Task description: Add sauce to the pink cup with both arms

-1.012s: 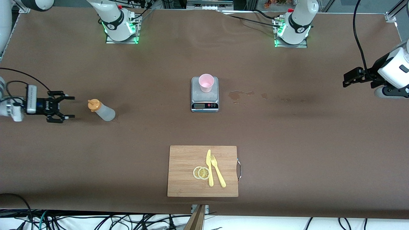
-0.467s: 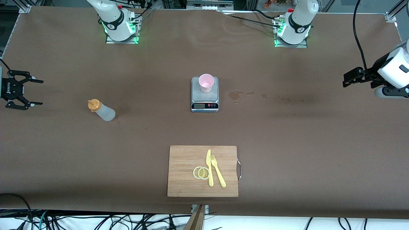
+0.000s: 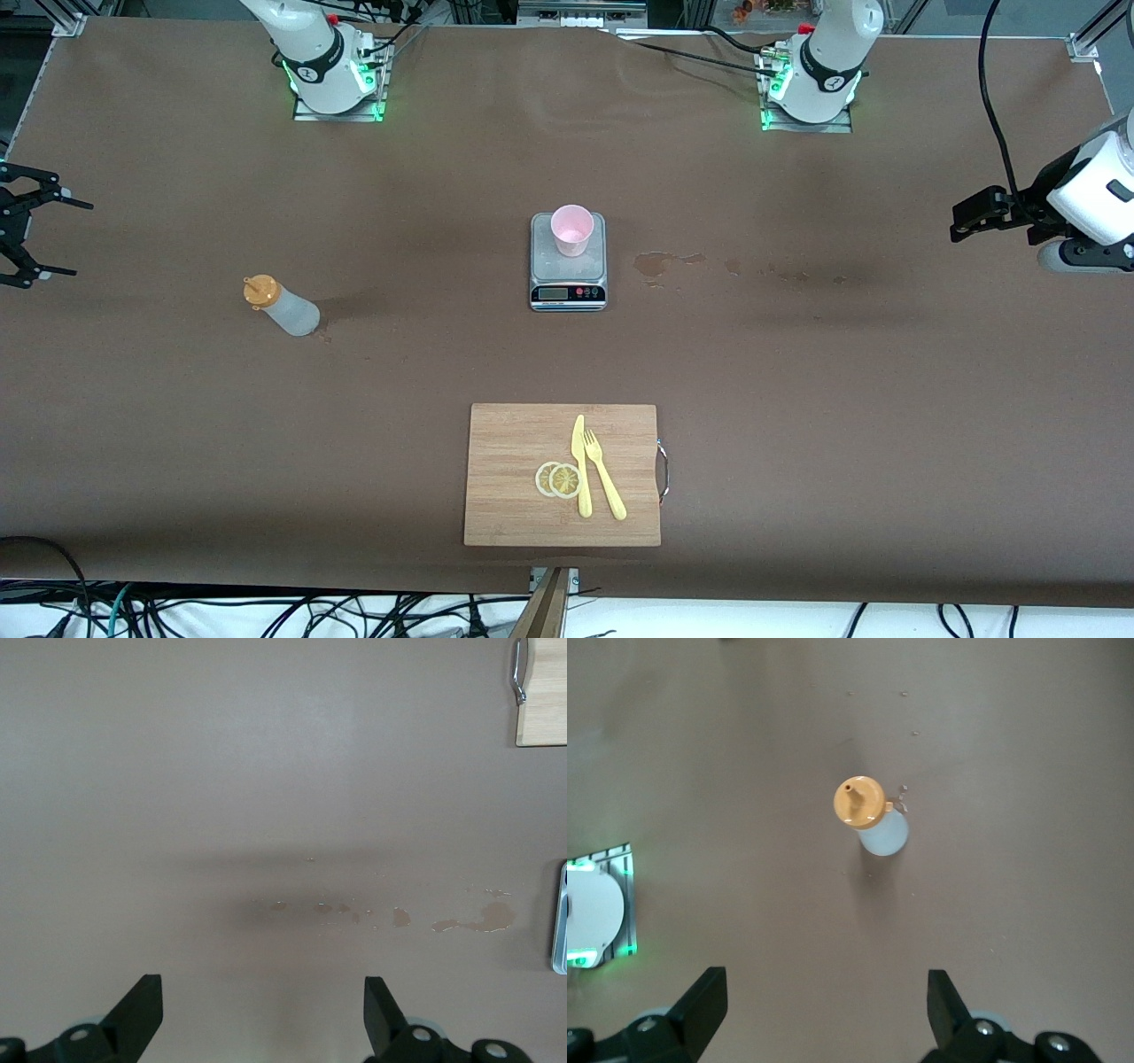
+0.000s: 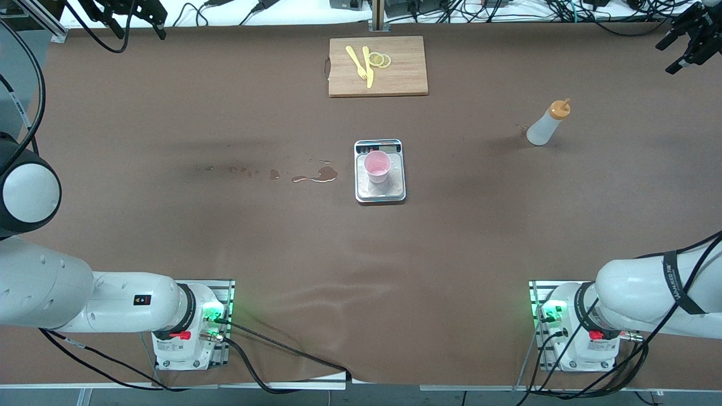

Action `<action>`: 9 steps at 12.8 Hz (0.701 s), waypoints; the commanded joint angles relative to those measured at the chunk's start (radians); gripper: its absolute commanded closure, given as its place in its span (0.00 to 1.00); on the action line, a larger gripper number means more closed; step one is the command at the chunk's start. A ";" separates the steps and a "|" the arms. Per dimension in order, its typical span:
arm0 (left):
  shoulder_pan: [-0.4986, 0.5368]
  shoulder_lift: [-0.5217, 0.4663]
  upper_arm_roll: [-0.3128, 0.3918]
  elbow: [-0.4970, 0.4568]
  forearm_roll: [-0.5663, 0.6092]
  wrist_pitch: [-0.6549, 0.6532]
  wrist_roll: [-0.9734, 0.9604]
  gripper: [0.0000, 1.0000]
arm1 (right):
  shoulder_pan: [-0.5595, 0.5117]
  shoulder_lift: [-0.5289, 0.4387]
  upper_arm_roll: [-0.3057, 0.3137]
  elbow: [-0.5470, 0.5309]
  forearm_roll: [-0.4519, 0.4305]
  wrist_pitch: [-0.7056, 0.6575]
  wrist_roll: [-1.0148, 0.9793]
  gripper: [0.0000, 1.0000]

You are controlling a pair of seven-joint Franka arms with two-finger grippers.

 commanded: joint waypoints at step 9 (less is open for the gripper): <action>-0.001 0.001 -0.002 0.020 -0.005 -0.020 -0.009 0.00 | 0.113 -0.112 0.057 -0.053 -0.061 0.142 0.712 0.00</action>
